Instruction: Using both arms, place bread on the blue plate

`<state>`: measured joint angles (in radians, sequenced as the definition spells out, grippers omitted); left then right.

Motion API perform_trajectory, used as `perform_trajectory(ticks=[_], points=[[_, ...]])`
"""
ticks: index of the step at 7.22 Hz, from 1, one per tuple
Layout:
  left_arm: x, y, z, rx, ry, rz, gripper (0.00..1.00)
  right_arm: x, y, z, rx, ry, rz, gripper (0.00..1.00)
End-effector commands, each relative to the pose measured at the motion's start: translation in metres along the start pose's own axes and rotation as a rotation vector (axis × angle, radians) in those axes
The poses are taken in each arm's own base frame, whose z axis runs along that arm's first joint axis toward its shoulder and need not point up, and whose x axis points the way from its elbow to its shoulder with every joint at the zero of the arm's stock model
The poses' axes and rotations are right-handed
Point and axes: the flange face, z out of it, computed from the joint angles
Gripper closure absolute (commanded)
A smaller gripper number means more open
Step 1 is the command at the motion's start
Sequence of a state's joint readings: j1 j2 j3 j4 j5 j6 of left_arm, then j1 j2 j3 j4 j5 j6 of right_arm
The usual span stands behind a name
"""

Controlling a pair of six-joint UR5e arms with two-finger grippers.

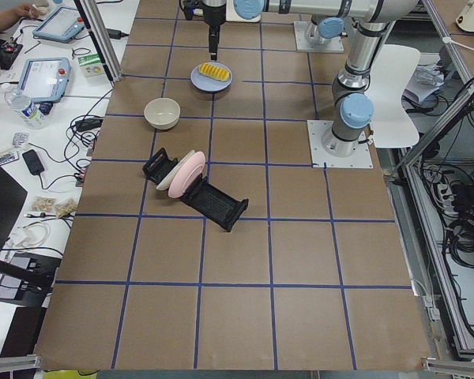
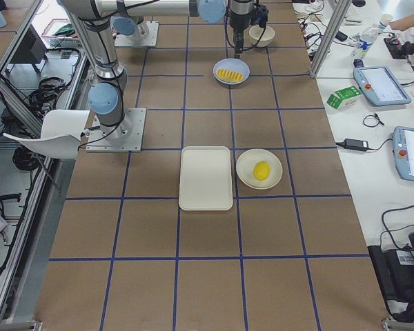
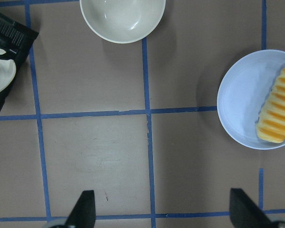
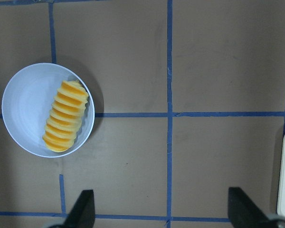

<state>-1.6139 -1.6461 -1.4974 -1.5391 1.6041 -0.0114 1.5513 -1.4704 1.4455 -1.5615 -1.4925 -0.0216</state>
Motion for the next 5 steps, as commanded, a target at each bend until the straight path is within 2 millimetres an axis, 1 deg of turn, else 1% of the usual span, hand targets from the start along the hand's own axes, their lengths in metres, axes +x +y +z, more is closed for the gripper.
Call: perform_trajectory(ticks=[1, 2, 3, 5], points=[[-0.0001, -0.0005, 0.0018, -0.001, 0.0, -0.002, 0.0, 0.0026, 0.0056, -0.0044, 0.006, 0.003, -0.024, 0.0], [-0.0009, -0.0002, 0.001, 0.001, 0.0, -0.004, 0.0, 0.0051, 0.0095, -0.0029, -0.003, 0.085, -0.054, 0.0], [-0.0023, -0.0009, 0.0026, -0.002, 0.001, -0.004, 0.0, 0.0073, 0.0067, 0.0031, -0.014, 0.102, -0.05, 0.0], [-0.0023, -0.0008, 0.0028, -0.004, 0.001, -0.005, 0.0, 0.0057, 0.0097, 0.0023, -0.011, 0.087, -0.041, 0.0]])
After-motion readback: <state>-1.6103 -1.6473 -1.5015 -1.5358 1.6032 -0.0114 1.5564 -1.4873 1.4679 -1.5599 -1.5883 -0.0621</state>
